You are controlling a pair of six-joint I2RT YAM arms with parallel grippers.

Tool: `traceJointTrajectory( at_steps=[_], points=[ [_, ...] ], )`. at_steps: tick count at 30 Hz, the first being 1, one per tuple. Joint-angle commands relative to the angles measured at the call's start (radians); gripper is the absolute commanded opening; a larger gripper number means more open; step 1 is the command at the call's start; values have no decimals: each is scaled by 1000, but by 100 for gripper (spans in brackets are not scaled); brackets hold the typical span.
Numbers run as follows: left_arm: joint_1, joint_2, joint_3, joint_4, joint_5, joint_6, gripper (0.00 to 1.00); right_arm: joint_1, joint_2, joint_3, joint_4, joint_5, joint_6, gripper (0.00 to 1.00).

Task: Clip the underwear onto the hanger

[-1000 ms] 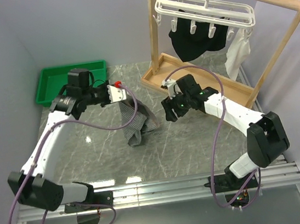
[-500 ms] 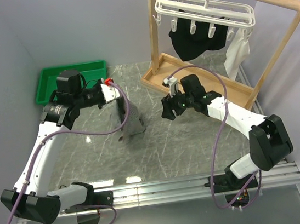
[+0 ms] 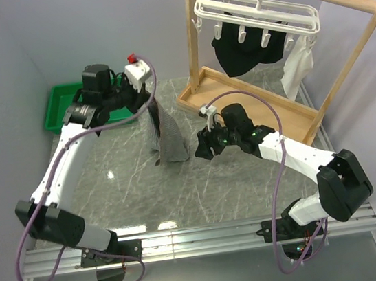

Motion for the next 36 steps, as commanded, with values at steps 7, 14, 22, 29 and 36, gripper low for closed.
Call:
traceJointTrajectory(
  at_steps=[7,14,22,29,36],
  points=[
    [-17,238,199,-150,-363,-606,0,-1,-17,50,14,131,-27,63],
    [-19,304,179,-161,-564,-861,0,23,69,90,43,160,31,67],
    [15,352,204,-133,-511,-957,0,118,223,168,95,180,100,67],
    [113,367,222,-89,-405,-987,0,146,369,234,149,190,152,64],
    [128,353,153,-26,-316,-992,0,145,533,341,163,219,131,64]
  ],
)
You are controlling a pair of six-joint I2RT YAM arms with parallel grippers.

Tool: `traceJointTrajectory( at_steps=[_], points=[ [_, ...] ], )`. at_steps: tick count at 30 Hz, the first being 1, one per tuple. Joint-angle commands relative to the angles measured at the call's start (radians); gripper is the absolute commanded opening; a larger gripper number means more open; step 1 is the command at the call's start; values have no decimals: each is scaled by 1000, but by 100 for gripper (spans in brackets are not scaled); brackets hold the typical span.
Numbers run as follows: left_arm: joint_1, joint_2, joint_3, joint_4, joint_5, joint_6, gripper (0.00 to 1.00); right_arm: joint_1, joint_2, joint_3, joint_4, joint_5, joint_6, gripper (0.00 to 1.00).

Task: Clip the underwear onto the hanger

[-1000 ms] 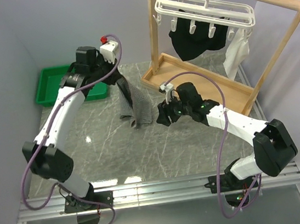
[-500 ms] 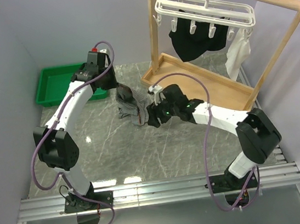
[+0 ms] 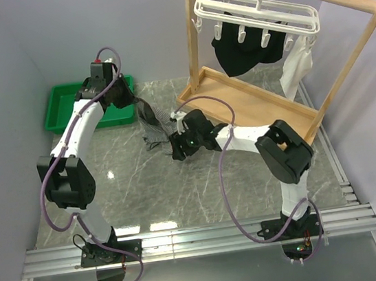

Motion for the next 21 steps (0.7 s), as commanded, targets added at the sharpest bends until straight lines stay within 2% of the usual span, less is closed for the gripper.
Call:
traceJointTrajectory(
  at_steps=[1,11,14,17,18,20,21],
  points=[
    [-6,-20,-31,68,77,-22,0,5,49,89,52,12,-9,64],
    [31,-3,-37,75,103,-16,0,16,155,181,39,5,-11,62],
    [39,-3,-37,80,113,-13,0,16,175,207,27,6,-14,56],
    [46,-4,-33,82,117,-3,0,10,161,215,3,8,-38,41],
    [49,-4,-31,82,116,3,0,7,151,212,-4,-9,-46,27],
    [63,-11,-18,79,114,35,0,-10,100,201,-48,-20,-77,13],
    [69,-12,-7,80,122,58,0,-16,76,198,-71,-23,-87,1]
  ],
)
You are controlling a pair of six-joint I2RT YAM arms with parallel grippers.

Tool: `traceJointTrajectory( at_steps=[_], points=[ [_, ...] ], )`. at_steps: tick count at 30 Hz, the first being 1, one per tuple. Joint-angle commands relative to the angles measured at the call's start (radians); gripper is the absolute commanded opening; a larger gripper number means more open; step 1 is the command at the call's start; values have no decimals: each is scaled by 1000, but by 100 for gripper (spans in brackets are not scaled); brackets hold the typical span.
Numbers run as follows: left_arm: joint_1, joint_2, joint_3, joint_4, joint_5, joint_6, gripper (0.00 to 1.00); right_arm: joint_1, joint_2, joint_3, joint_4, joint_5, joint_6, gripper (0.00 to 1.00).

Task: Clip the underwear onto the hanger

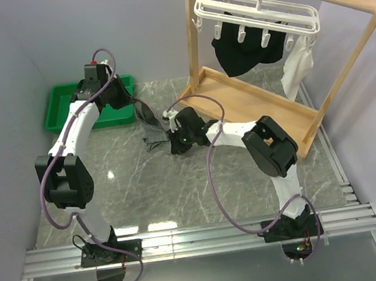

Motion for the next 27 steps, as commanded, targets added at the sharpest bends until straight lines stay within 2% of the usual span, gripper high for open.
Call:
traceJointTrajectory(
  at_steps=[1,4,7,9,11,14,20,27],
  points=[
    [30,-22,36,29,37,109,0,-34,-154,17,-99,-18,-73,0],
    [50,-39,76,14,78,230,0,-74,-267,-17,-190,-20,-166,0],
    [54,-66,102,-29,115,483,0,-143,-433,-8,-314,-24,-271,0],
    [54,-91,99,-58,126,583,0,-198,-484,4,-385,-15,-352,0],
    [63,-121,91,-81,198,708,0,-229,-548,30,-426,-1,-409,0],
    [64,-163,80,-97,250,816,0,-270,-611,61,-488,34,-521,0],
    [64,-271,35,-48,311,890,0,-319,-711,84,-529,72,-610,0],
    [64,-446,-157,-128,480,1060,0,-321,-883,-14,-586,79,-705,0]
  ],
)
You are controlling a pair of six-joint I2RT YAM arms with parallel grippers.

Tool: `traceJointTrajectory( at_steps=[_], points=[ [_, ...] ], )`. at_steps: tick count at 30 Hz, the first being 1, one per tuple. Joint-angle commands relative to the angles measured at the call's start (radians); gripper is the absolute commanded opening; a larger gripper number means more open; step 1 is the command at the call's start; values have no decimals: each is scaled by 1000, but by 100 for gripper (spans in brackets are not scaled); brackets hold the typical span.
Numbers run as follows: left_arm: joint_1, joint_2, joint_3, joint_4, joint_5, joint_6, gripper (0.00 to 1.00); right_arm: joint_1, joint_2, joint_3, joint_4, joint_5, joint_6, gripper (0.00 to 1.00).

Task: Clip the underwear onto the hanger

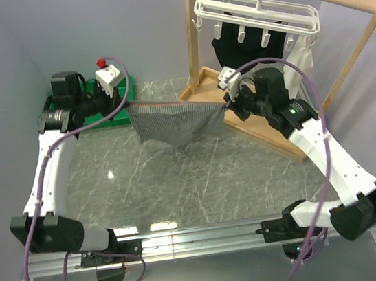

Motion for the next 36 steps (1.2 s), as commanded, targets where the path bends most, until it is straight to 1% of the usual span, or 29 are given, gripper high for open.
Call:
traceJointTrajectory(
  at_steps=[1,3,4,5,7,8,9,11,12,13,14,16,18,19,21,22,24,25,26,27,28,29,30,31,32,33,34,35,36],
  points=[
    [13,-120,-97,-12,83,127,0,-16,-144,-64,-69,50,-96,0],
    [12,-154,-172,37,75,101,0,-16,-164,-91,-66,55,-101,0],
    [10,-163,-191,63,46,66,0,-13,-161,-104,-60,58,-96,0],
    [10,-168,-201,116,25,48,0,-13,-150,-105,-56,65,-90,0],
    [1,-121,-179,131,-27,25,0,-12,-95,-79,-43,74,-65,0],
    [-2,-96,-154,128,-38,17,0,-12,-72,-62,-40,78,-59,0],
    [-2,-68,-87,113,-49,11,0,-10,-49,-24,-27,82,-41,0],
    [-4,14,-10,91,-76,-14,0,-10,17,19,-14,87,-29,0],
    [-4,40,68,62,-87,-20,0,-10,37,62,-4,94,-24,0],
    [-4,79,103,48,-96,-18,0,-8,70,84,-1,96,-24,0],
    [-4,93,161,22,-93,-9,0,-8,84,107,0,98,-22,0],
    [-2,87,185,-41,-74,53,0,4,112,156,-4,82,-16,0],
    [-2,55,161,-94,-12,135,0,17,120,156,-2,68,-22,0],
    [-5,6,142,-160,12,231,0,27,123,144,10,58,-22,0],
    [-17,-51,67,-214,54,313,0,60,123,86,38,41,-21,0],
    [-48,-111,38,-261,55,384,0,71,126,63,70,30,-21,0],
    [-97,-171,-54,-305,49,431,0,116,132,6,126,19,-13,0],
    [-170,-224,-86,-325,39,466,0,134,143,-9,150,10,-10,0],
    [-218,-249,-149,-360,25,475,0,146,149,-22,174,4,-6,0],
    [-267,-270,-178,-371,13,479,0,175,156,-32,191,-4,4,0],
    [-357,-299,-209,-380,5,457,0,183,181,-31,213,-14,16,0],
    [-401,-309,-268,-379,6,433,0,191,193,-26,216,-42,28,0],
    [-442,-311,-298,-369,6,411,0,196,205,-19,216,-53,48,4],
    [-526,-304,-327,-357,8,356,0,196,230,-16,213,-56,54,19],
    [-566,-295,-387,-298,9,316,0,196,239,-17,207,-45,54,29],
    [-606,-282,-411,-261,12,275,0,194,247,-22,193,-27,53,35],
    [-693,-245,-434,-218,11,182,1,176,249,-31,193,-15,59,47],
    [-741,-219,-473,-157,-21,126,2,157,242,-45,193,-13,65,53],
    [-781,-191,-484,-47,-36,71,5,137,236,-74,187,-25,82,56]
  ],
)
